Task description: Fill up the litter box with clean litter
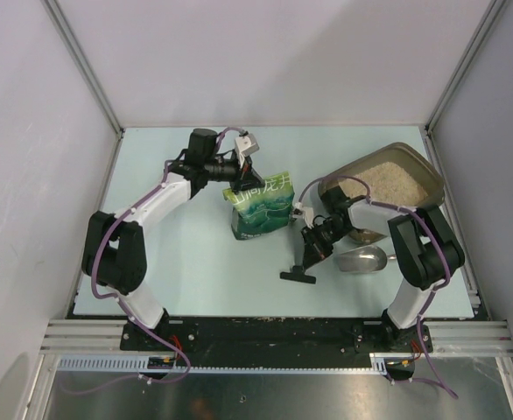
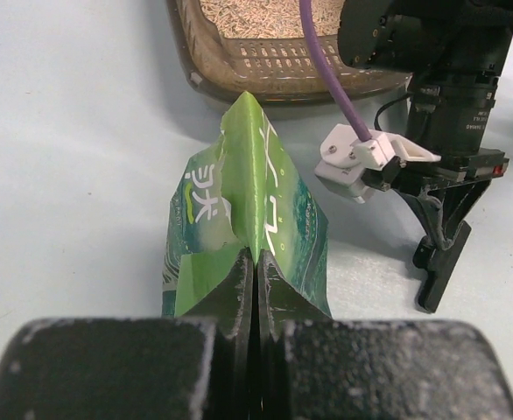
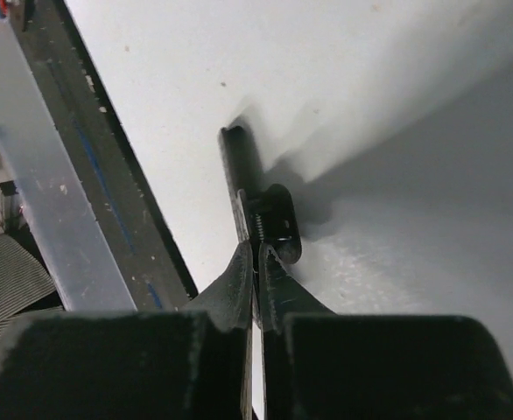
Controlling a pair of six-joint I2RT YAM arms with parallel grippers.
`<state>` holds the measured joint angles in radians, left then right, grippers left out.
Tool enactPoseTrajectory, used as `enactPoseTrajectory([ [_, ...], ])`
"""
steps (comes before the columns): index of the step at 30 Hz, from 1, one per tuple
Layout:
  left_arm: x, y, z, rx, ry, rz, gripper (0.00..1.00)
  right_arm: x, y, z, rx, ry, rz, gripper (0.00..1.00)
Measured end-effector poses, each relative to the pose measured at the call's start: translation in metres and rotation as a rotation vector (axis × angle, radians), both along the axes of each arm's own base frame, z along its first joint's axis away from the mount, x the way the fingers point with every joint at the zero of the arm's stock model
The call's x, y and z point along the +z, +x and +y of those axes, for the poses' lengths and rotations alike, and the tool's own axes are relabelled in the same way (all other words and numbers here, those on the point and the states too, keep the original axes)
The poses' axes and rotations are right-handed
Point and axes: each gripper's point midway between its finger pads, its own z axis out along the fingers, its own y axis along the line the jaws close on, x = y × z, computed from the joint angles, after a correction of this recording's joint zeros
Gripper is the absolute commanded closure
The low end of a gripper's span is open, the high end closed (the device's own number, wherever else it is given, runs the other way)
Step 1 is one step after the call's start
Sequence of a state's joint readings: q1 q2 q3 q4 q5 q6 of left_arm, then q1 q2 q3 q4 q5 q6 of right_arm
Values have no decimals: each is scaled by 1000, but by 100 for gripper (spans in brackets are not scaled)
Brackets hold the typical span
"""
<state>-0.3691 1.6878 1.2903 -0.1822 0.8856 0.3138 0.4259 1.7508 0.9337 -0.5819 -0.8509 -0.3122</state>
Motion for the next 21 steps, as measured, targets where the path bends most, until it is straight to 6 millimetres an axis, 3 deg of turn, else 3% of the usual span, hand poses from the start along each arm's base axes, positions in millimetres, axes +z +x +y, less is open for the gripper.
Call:
enactPoseTrajectory([
  [3, 0, -1, -1, -6, -3, 2, 100, 11, 1, 0, 22, 20, 2, 100],
  [5, 0, -2, -1, -9, -5, 3, 100, 24, 12, -2, 28, 32, -38, 100],
  [9, -1, -2, -2, -18, -9, 8, 100, 68, 40, -18, 3, 68, -172, 100],
  [14, -2, -2, -5, -44, -23, 21, 100, 140, 63, -39, -24, 113, -405, 100],
  [18, -2, -3, -7, -59, -32, 27, 100, 176, 73, -37, -9, 142, -536, 100],
  [21, -2, -6, -8, -72, -39, 33, 100, 189, 86, -32, -6, 160, -619, 100],
])
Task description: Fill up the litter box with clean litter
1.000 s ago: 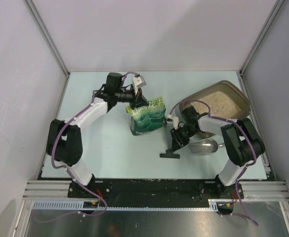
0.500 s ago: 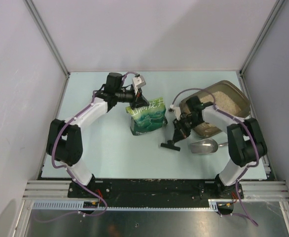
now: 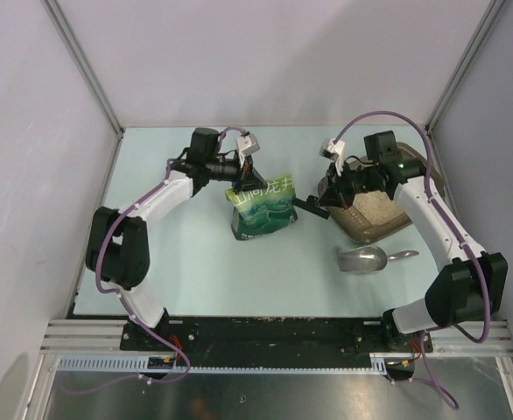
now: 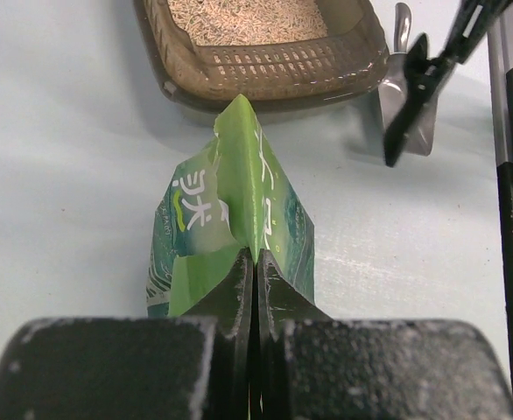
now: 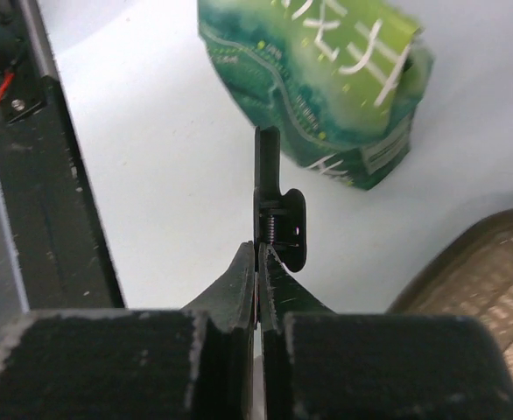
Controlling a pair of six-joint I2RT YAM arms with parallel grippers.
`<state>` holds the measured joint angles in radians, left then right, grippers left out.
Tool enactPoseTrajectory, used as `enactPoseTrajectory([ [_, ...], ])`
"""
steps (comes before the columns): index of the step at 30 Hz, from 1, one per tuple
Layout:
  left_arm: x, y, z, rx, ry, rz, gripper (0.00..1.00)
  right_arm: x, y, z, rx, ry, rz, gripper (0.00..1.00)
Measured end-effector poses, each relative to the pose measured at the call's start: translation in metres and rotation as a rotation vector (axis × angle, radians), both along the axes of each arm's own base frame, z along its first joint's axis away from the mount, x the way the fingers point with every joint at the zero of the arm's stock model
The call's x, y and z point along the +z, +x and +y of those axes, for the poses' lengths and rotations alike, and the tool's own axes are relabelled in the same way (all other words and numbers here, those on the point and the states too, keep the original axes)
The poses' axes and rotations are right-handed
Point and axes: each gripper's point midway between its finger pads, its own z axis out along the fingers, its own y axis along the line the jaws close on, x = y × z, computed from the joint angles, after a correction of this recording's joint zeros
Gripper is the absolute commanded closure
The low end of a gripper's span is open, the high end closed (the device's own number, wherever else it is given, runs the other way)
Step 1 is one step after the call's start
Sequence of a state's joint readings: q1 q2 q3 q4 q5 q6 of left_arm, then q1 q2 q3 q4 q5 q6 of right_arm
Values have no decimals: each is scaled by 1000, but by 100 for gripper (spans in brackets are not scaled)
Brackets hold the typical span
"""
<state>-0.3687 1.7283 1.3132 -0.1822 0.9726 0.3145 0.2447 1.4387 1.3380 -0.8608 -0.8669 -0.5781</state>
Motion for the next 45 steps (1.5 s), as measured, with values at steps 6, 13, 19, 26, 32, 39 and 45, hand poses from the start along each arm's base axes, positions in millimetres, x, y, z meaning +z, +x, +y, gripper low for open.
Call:
enactPoseTrajectory([
  [6, 0, -2, -5, -14, -2, 2, 100, 4, 34, 14, -3, 19, -113, 100],
  [13, 0, 1, -11, -41, -13, 19, 97, 5, 70, 31, -12, 47, -161, 100],
  [19, 0, 8, -15, -46, -17, 25, 77, 10, 92, 42, -25, 84, -164, 100],
  [26, 5, 9, -19, -61, -31, 23, 67, 14, 96, 50, -17, 98, -177, 100],
  [32, 6, 15, -26, -69, -40, 27, 70, 14, 95, 55, -8, 102, -179, 100],
  [39, 4, 19, -34, -86, -50, 46, 92, 7, 97, 56, -8, 96, -167, 100],
  [45, 6, 16, -35, -100, -58, 56, 100, 3, 102, 53, -25, 85, -163, 57],
])
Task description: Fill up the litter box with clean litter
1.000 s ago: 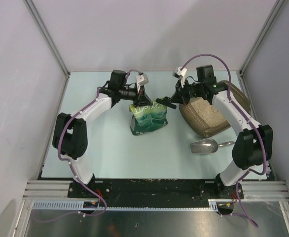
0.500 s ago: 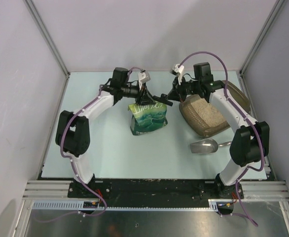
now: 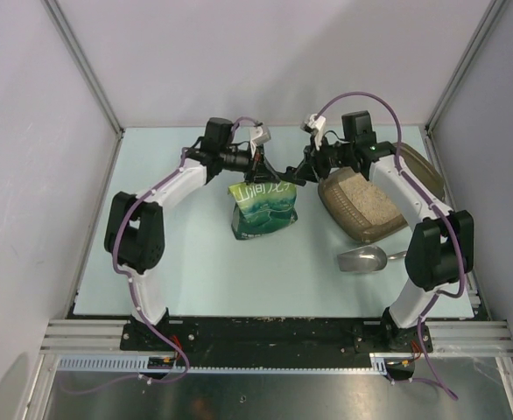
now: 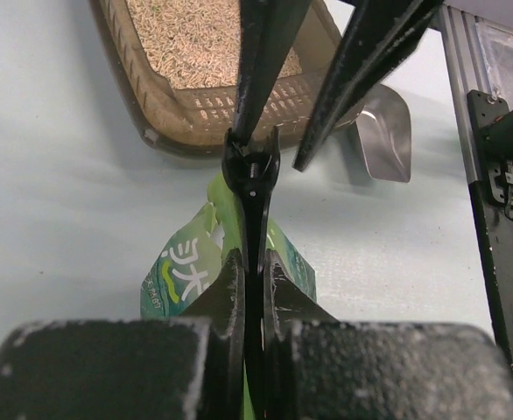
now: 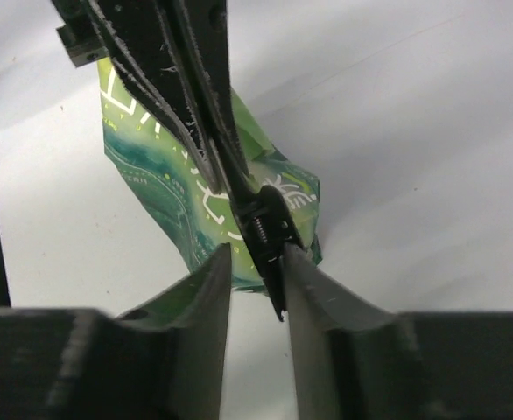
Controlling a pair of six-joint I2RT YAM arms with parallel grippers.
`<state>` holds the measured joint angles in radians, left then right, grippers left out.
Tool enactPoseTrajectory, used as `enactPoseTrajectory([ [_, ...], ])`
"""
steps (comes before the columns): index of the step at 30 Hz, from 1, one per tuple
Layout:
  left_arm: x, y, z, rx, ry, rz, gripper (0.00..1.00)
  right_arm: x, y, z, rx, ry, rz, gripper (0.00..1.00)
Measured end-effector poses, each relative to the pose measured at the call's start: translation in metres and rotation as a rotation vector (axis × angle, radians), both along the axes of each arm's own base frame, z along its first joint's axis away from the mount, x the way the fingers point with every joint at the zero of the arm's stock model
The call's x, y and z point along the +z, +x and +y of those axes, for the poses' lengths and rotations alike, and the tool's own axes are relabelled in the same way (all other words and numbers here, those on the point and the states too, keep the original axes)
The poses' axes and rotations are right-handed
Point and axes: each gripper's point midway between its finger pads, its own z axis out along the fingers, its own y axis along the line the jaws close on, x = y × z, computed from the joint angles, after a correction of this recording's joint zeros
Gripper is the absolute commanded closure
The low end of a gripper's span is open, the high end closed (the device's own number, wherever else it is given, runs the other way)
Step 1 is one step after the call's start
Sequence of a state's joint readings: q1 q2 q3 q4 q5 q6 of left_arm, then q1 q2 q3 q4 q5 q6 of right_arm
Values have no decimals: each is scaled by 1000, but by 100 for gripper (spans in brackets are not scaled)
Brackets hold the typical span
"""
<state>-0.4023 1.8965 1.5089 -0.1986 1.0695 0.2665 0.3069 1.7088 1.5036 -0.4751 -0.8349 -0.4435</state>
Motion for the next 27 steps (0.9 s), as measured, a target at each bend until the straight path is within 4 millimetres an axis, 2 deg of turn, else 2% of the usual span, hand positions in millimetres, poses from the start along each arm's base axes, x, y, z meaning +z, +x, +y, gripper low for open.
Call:
enactPoseTrajectory([
  [1, 0, -1, -1, -4, 0, -3, 100, 0, 2, -2, -5, 3, 1, 49],
  [2, 0, -1, -2, -6, 0, -6, 100, 1, 2, -2, -1, 9, 9, 46],
  [4, 0, -1, -3, -10, 0, -14, 100, 7, 3, -5, 11, 22, 14, 43],
  [7, 0, -5, -5, -29, -4, -26, 100, 19, 17, -14, 27, 7, -45, 41],
  [11, 0, -7, -7, -51, -7, -47, 100, 21, 19, -18, 93, -46, -105, 41],
  [19, 1, -8, -8, -79, -12, -97, 100, -3, -9, 0, 264, -124, -78, 42],
  [27, 1, -8, -9, -94, -12, -136, 100, -9, -16, -9, 286, -148, -60, 47],
])
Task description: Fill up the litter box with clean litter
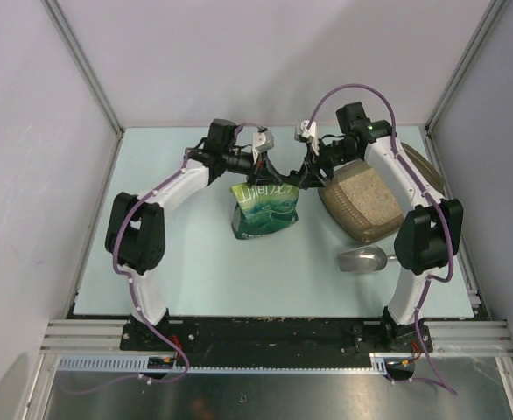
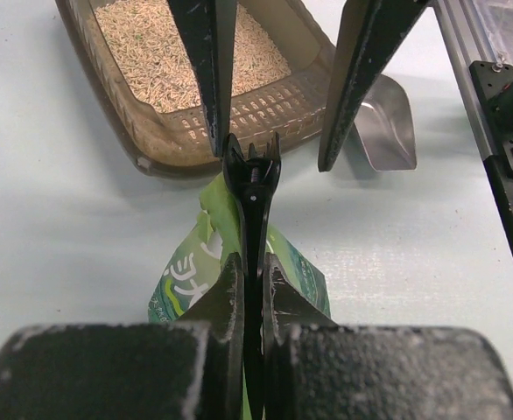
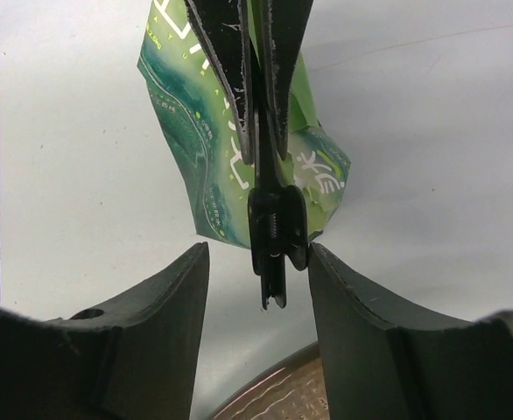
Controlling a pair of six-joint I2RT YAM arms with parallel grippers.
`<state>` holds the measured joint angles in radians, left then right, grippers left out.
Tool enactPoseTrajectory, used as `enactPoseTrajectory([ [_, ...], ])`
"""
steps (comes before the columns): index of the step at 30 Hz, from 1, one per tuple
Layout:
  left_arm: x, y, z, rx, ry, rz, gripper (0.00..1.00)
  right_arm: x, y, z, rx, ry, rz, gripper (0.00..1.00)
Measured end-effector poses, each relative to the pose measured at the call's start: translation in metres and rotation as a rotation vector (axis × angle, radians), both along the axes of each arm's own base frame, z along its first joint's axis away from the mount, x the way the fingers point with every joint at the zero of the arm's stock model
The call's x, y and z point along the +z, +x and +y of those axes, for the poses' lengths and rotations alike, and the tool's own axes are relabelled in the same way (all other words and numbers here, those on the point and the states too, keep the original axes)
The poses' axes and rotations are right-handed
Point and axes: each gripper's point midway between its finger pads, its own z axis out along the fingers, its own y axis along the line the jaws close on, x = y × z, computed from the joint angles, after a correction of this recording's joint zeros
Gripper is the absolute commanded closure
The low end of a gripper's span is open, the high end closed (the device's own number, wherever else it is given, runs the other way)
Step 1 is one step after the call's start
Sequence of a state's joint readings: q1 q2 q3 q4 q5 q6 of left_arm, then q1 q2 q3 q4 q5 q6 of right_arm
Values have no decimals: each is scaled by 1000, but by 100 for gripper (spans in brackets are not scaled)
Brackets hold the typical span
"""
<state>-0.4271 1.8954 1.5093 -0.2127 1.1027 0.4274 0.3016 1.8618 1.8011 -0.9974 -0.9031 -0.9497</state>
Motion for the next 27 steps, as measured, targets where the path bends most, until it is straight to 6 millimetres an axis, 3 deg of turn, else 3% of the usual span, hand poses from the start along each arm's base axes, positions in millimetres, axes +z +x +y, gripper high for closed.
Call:
enactPoseTrajectory([
  [5, 0, -1, -1, -5, 0, -9, 100, 1, 1, 0, 3, 1, -9, 53],
  [10, 0, -2, -1, -8, 1, -7, 99, 1, 3, 3, 5, -9, -26, 69],
  [14, 0, -3, -2, -10, 2, -12, 81, 1, 6, 3, -3, -15, -40, 85],
  [15, 0, -2, -2, -9, 3, -13, 72, 1, 6, 3, -5, -16, -40, 93],
  [17, 0, -1, -1, -4, 6, -15, 67, 0, 7, 2, -9, -18, -37, 98],
  [23, 2, 1, -2, 10, 9, -49, 65, 3, 9, -5, -44, -7, -10, 100],
  [26, 3, 3, -1, 26, 14, -65, 68, 10, 14, -20, -91, 8, 0, 100],
  [27, 3, 3, 0, 27, 15, -66, 73, 14, 16, -27, -109, 9, -9, 100],
])
